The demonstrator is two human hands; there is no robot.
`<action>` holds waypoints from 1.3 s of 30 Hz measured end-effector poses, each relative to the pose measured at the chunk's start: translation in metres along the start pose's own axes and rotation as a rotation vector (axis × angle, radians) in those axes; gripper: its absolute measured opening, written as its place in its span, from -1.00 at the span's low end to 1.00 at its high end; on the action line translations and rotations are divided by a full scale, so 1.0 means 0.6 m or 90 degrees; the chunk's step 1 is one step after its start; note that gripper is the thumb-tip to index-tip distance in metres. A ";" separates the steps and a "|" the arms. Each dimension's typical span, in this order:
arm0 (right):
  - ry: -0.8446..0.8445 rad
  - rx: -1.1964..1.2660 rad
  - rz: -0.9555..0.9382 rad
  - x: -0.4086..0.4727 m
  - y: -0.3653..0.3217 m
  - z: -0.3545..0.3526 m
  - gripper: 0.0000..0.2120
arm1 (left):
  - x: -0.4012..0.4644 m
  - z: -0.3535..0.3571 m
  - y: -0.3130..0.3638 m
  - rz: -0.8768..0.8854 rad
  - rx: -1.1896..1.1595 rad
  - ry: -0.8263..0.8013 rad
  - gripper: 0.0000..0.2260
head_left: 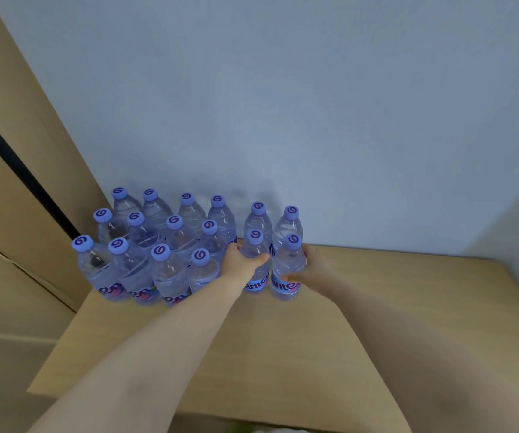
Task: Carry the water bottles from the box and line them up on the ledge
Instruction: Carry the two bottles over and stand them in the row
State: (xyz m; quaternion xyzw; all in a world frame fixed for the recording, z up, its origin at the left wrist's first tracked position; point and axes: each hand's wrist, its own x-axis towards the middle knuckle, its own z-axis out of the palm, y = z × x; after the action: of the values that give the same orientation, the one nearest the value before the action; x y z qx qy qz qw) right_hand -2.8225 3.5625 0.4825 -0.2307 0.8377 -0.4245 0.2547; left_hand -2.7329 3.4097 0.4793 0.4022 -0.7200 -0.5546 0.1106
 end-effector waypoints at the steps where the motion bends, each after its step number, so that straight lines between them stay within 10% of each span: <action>1: 0.001 0.003 -0.005 0.001 0.001 -0.001 -0.57 | 0.000 0.001 0.001 -0.005 -0.005 -0.005 -0.51; 39: 0.058 0.098 0.055 0.005 0.011 0.033 -0.47 | -0.003 0.000 -0.012 0.034 -0.018 -0.026 -0.48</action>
State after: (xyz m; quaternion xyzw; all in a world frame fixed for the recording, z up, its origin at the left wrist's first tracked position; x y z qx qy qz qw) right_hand -2.8134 3.5526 0.4659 -0.1547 0.8225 -0.4860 0.2515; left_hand -2.7287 3.4105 0.4733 0.3701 -0.7247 -0.5695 0.1163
